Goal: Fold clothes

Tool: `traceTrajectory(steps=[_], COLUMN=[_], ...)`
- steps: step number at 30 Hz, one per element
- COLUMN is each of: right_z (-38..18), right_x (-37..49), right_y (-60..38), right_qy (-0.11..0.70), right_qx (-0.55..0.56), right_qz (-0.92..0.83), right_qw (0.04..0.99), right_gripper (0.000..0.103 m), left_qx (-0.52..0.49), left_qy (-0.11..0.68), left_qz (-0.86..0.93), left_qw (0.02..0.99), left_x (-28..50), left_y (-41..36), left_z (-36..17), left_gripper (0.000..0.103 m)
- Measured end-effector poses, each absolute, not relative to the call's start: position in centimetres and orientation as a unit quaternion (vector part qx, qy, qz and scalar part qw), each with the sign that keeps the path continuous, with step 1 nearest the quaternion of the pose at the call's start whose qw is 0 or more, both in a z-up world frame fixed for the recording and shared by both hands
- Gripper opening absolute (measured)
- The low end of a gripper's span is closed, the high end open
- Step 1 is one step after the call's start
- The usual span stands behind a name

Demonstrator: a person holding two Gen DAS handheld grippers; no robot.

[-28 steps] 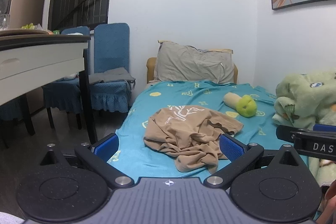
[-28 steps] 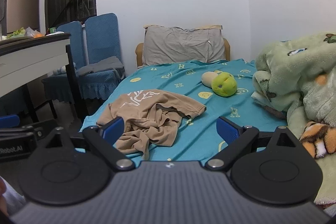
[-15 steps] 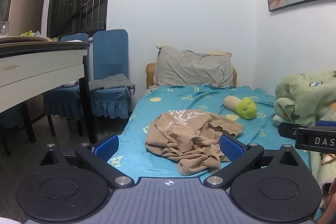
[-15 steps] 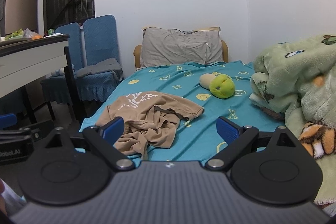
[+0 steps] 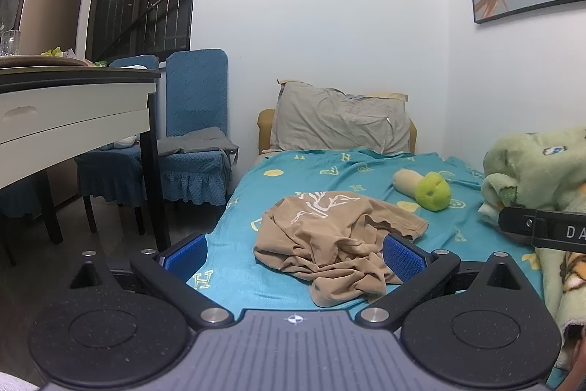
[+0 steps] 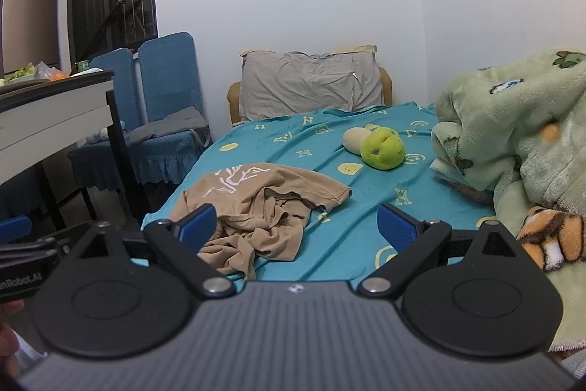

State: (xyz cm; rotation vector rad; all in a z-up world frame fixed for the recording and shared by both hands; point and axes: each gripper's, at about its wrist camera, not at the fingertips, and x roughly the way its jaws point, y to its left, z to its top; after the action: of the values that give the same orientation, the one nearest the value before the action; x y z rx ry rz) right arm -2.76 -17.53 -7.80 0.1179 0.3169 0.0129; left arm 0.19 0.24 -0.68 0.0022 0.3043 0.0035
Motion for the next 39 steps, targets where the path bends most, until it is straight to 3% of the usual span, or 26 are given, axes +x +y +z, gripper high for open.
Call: traceTrajectory(steps=[21,27,33,39], right_z=[-6.9,-3.2,-1.6,-5.2], right_x=[-1.9,1.1,3.5,4.8], right_y=[-17.4,-19.3,-23.1,-26.4], right_qy=[0.167,0.175,0.179,0.202], right_qx=[0.060,0.075,0.127,0.171], right_qz=[-0.014,-0.038,-0.072,-0.089], right_qw=[0.984,0.981,0.973,0.960], right_gripper=[0.096,0.096,0.096,0.096], left_qx=[0.003,0.002,0.042,0.106], left_qy=[0.176,0.219,0.242,0.273], left_qz=[-0.004,-0.038,-0.079,-0.113], left_qw=[0.984,0.975,0.966,0.949], left_x=[1.1,3.1,8.8,18.9], left_y=[0.2,-0.3,-3.1,-6.3], left_z=[-1.4,-2.2,-2.9,-6.0], left_gripper=[0.103,0.101,0.098,0.091])
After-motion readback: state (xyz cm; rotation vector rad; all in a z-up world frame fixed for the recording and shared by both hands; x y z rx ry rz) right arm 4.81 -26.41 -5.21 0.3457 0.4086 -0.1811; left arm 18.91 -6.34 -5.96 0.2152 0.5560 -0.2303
